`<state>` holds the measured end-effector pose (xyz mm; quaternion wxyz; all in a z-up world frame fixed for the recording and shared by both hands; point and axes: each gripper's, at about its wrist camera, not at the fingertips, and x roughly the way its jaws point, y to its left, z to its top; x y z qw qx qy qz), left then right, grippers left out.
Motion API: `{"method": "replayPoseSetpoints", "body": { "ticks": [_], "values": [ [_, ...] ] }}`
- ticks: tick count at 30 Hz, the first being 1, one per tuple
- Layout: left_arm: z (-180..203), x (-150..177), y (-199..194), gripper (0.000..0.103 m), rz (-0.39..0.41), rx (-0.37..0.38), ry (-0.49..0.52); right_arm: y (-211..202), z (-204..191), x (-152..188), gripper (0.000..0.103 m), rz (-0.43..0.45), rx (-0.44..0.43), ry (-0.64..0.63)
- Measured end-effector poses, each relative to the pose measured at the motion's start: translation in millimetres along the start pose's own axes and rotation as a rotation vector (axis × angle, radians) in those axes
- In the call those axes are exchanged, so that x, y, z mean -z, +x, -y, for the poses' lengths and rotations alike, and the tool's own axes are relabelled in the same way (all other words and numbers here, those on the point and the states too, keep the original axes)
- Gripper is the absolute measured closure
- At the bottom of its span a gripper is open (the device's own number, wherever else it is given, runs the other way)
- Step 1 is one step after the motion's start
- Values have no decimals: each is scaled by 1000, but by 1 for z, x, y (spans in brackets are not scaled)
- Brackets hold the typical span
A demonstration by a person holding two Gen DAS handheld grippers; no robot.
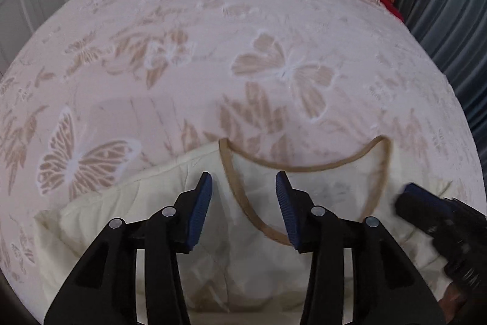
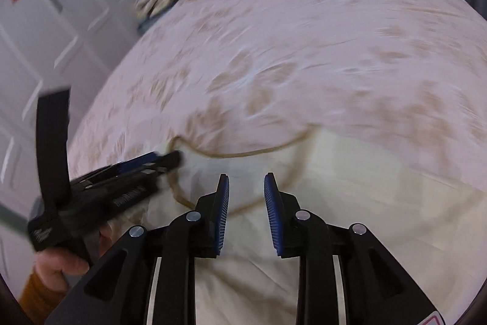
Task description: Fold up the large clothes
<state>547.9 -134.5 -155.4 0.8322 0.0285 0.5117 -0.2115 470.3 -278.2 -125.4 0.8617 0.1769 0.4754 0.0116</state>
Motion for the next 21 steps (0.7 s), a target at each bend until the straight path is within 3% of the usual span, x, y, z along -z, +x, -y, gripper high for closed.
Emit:
{"method": "replayPoseSetpoints", "body": {
  "ticks": [1, 3, 6, 9, 15, 21],
  "values": [
    [2, 5, 4, 64, 1, 5, 17, 15, -5, 2, 88, -28, 17, -19],
    [8, 15, 8, 64, 23, -7, 50, 40, -5, 12, 96, -63, 134, -78],
    [3, 26, 8, 64, 65, -12, 58, 35, 14, 29, 103, -3, 135, -50],
    [-2, 30, 9, 68, 104, -20, 31, 35, 31, 35, 103, 24, 95, 11],
    [3, 39, 10, 69, 161, -70, 46, 43, 8, 38, 103, 73, 225, -83],
    [0, 40, 13, 68, 178, -66, 25, 43, 11, 41, 103, 102, 240, -80]
  ]
}}
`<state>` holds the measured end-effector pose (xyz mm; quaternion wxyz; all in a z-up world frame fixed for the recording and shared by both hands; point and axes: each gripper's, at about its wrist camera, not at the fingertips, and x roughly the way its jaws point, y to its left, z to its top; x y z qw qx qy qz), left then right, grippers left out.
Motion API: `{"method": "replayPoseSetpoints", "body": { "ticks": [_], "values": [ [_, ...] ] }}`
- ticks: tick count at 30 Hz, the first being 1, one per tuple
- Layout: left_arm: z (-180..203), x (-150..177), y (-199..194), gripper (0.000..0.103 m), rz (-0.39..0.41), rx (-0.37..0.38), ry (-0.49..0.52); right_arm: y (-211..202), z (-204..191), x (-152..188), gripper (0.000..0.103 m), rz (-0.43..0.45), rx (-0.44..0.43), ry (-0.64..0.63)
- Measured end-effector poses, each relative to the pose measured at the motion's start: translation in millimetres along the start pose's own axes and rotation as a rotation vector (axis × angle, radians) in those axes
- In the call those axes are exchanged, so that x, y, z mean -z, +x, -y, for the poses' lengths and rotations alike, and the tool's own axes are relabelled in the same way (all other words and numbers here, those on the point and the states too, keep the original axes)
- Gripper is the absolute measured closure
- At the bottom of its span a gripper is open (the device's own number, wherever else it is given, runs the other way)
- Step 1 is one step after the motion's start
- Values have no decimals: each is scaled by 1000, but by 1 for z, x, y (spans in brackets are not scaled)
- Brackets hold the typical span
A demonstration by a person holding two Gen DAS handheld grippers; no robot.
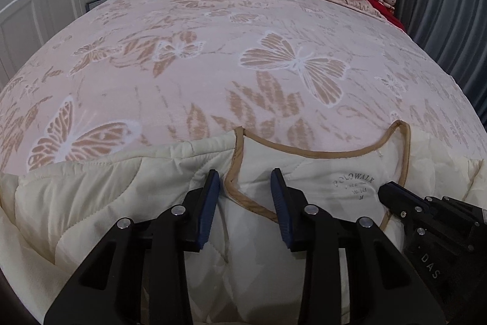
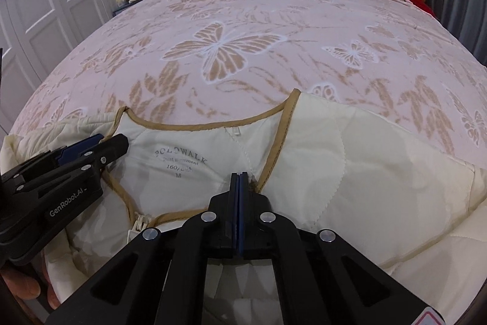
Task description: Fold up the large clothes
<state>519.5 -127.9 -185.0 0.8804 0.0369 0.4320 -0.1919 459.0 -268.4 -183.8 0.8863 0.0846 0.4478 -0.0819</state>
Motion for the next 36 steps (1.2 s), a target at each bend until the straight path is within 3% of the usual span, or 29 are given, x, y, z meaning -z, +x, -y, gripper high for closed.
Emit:
{"method": "replayPoseSetpoints", "body": {
  "ticks": [6, 7, 8, 9, 10, 13, 15, 19, 25, 31, 33, 36],
  "values": [
    [1, -5, -27, 67, -40, -60, -3, -23, -8, -13, 101, -39, 60, -36],
    [-8, -2, -51, 58, -20, -45, -42, -55, -8, -16, 88, 21, 75, -25],
    [-15, 3, -70, 51, -8, -23, -67, -79, -8, -14, 86, 69, 62, -22],
    [-23, 9, -90, 40, 0, 0, -91, -104, -7, -9, 77, 95, 40, -25],
    [-37, 23, -122, 33, 15, 25, -121, -135, -3, 2, 68, 96, 11, -26],
    [-66, 68, -182, 23, 0, 32, -153, -189, 14, 51, 58, 73, -30, -2],
    [-81, 97, -208, 23, -33, 33, -168, -225, 33, 102, 55, 38, -38, 46],
    [-108, 180, -266, 23, -110, -37, -170, -285, 73, 220, 54, -76, 10, 156],
    [-117, 277, -318, 23, -204, -43, -218, -337, 96, 340, 54, -183, 41, 286],
    [-132, 319, -335, 20, -225, -24, -386, -356, 106, 377, 42, -149, 139, 337],
    [-137, 326, -337, 20, -220, -50, -411, -359, 114, 383, 40, -127, 154, 375],
    [-138, 335, -338, 19, -223, -29, -424, -357, 129, 389, 39, -124, 140, 428]
  ]
}}
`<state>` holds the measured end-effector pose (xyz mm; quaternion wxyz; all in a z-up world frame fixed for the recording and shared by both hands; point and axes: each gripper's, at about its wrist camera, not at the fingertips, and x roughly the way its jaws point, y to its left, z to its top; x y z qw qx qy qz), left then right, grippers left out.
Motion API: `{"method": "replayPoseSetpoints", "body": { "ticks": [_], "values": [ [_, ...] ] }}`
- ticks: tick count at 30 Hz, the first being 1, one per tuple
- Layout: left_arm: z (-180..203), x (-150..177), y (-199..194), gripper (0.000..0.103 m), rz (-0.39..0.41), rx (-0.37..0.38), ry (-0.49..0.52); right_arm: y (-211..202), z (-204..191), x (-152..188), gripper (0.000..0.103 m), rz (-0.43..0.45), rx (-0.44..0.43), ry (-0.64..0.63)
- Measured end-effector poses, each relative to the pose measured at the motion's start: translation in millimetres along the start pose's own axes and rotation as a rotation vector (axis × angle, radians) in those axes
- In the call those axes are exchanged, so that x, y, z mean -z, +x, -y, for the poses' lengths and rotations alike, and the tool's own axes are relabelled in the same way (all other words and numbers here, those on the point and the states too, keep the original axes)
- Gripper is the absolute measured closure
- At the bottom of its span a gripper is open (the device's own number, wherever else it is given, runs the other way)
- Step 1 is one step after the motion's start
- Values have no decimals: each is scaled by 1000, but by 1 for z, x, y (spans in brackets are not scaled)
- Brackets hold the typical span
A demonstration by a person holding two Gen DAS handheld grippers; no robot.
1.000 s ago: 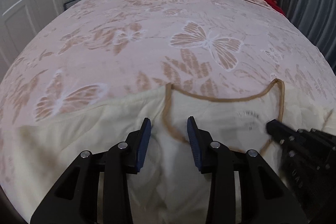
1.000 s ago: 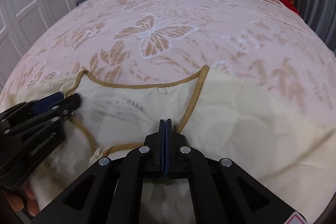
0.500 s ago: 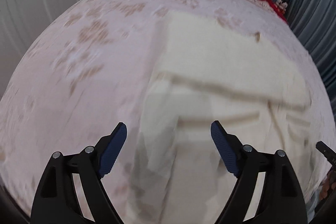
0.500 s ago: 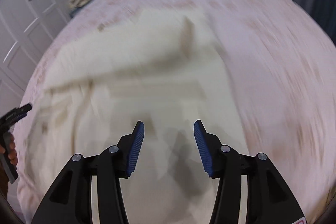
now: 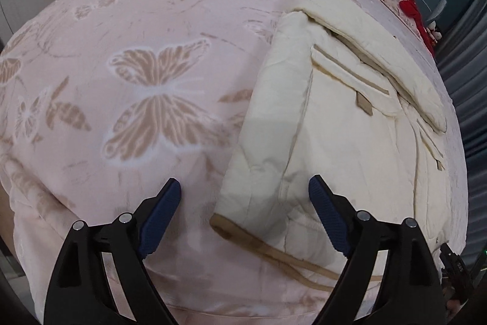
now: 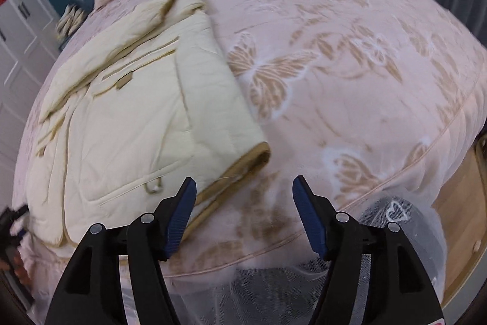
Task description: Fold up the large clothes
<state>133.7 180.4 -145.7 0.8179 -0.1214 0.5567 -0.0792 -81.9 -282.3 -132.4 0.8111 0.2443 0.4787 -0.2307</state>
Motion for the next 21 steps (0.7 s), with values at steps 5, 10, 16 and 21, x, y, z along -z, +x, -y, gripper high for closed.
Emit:
{"method": "replayPoseSetpoints", "body": {
  "ticks": [5, 10, 16, 21],
  "values": [
    [4, 7, 3, 25, -19, 43, 6, 16, 5, -4, 37, -45, -103, 101],
    [12, 10, -5, 81, -48, 135, -1, 20, -5, -6, 84, -47, -201, 161],
    [18, 7, -41, 97, 7, 169, 35, -16, -27, -15, 98, -8, -206, 32],
    [18, 12, -81, 100, 56, 183, 93, -60, -32, -17, 100, -14, -205, -142]
  ]
}}
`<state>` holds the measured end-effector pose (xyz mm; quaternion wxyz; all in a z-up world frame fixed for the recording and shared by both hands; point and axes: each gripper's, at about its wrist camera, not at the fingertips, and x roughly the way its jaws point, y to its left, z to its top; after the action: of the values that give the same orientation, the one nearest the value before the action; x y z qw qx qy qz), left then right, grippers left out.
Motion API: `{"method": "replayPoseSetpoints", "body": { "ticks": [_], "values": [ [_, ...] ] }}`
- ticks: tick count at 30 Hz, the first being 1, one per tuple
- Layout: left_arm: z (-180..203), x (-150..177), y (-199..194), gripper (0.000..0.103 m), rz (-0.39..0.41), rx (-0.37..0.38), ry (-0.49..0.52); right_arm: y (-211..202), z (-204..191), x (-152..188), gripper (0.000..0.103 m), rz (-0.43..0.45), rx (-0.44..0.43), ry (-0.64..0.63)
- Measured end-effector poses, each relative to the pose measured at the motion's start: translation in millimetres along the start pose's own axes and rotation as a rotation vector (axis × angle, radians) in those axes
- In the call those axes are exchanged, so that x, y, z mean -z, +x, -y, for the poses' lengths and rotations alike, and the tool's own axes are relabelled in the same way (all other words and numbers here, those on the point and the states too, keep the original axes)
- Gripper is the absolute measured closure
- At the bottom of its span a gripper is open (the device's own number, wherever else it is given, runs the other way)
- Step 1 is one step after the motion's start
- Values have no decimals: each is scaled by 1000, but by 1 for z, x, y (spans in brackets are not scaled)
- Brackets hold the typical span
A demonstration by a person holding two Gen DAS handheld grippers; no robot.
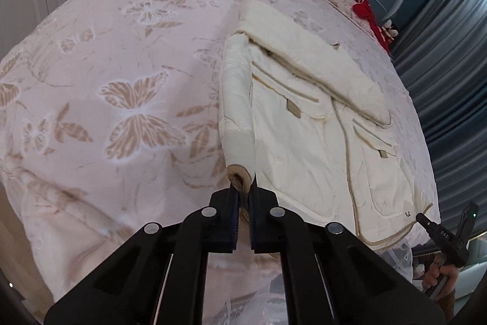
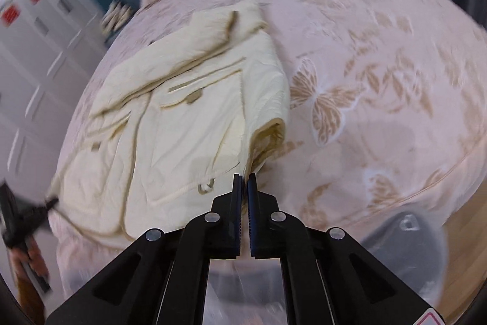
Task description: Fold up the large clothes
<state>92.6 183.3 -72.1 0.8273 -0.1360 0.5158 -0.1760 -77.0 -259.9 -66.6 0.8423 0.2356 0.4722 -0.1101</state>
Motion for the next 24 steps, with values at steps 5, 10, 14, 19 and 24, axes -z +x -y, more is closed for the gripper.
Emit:
{"method": "replayPoseSetpoints", "body": {
  "ticks": [5, 10, 14, 19, 24],
  "values": [
    [3, 23, -34, 100, -17, 20, 41, -23, -2, 15, 100, -90, 27, -112],
    [2, 67, -73, 100, -95, 7, 100, -51, 0, 59, 100, -234, 57, -210],
    [-5, 95, -108, 100, -127, 2, 99, -81, 0, 91, 100, -304, 40, -208],
    [-4, 102, -156, 100, -71, 48, 46, -139, -1, 88, 100, -195, -29, -117],
    [23, 60, -183, 100, 105, 79, 105, -171, -10, 31, 102, 2, -56, -130]
  ]
}}
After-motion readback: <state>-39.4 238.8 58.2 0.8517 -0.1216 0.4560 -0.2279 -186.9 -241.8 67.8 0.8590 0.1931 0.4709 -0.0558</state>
